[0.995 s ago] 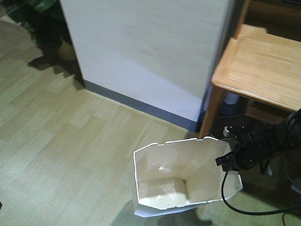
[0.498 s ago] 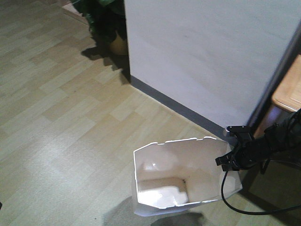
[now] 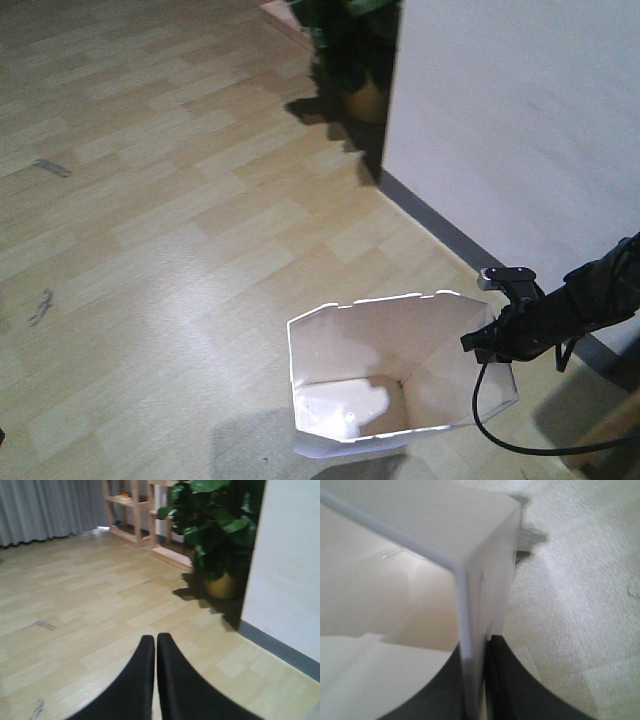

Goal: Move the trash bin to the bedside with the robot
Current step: 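Hold the bin with the right gripper while the base turns toward the bed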

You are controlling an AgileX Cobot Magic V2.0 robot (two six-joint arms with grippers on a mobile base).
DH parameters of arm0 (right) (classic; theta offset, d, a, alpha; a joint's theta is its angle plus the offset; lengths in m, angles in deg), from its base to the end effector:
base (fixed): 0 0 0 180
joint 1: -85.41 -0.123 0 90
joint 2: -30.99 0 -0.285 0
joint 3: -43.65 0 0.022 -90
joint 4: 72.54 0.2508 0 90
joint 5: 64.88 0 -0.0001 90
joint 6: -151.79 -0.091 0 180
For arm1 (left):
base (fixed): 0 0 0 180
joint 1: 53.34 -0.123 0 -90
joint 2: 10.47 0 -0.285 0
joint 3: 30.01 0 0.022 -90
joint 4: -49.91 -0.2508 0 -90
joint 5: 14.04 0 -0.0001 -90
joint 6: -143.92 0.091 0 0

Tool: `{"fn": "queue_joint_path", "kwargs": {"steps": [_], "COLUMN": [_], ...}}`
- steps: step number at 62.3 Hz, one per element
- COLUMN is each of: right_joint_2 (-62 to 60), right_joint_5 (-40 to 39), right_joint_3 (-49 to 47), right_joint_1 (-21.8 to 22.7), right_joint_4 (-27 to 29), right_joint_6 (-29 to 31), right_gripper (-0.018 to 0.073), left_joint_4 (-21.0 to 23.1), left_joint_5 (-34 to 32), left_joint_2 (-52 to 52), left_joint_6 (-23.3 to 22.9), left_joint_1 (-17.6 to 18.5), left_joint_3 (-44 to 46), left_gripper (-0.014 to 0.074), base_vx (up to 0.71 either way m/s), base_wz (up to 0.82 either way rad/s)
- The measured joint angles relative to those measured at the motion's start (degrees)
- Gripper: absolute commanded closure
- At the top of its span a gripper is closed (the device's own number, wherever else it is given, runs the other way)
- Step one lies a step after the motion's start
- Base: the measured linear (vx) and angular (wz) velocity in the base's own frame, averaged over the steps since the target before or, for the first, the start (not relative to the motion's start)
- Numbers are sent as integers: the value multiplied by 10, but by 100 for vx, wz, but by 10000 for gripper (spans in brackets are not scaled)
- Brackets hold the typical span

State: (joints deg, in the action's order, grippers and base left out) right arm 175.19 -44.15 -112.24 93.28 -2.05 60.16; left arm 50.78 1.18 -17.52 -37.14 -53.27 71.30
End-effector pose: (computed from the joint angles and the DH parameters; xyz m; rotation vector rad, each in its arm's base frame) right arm 0.3114 -0.0123 -0.0369 -0.3090 2.9347 0.4658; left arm 0.0549 -0.0004 0.1812 -0.0252 1.7620 -0.0285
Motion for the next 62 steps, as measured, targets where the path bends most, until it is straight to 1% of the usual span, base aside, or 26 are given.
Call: {"fn": "queue_joint_path", "kwargs": {"steps": [35, 48, 62], "right_joint_2": [0, 0, 0], "right_joint_5": [7, 12, 12], "right_joint_3": [0, 0, 0], "right_joint_1": [-1, -1, -1], "right_joint_4": [0, 0, 0], "right_joint_6": [0, 0, 0], "right_gripper": [566, 566, 566], "left_joint_4": [0, 0, 0], "left_joint_5": [0, 0, 0], "left_joint_2": [0, 0, 0], "left_joint_6": [0, 0, 0], "left_joint_1": [0, 0, 0], "left_joint_3": [0, 0, 0], "left_gripper": [603, 603, 603], "base_vx": [12, 14, 16], "base_wz": [62, 43, 27]}}
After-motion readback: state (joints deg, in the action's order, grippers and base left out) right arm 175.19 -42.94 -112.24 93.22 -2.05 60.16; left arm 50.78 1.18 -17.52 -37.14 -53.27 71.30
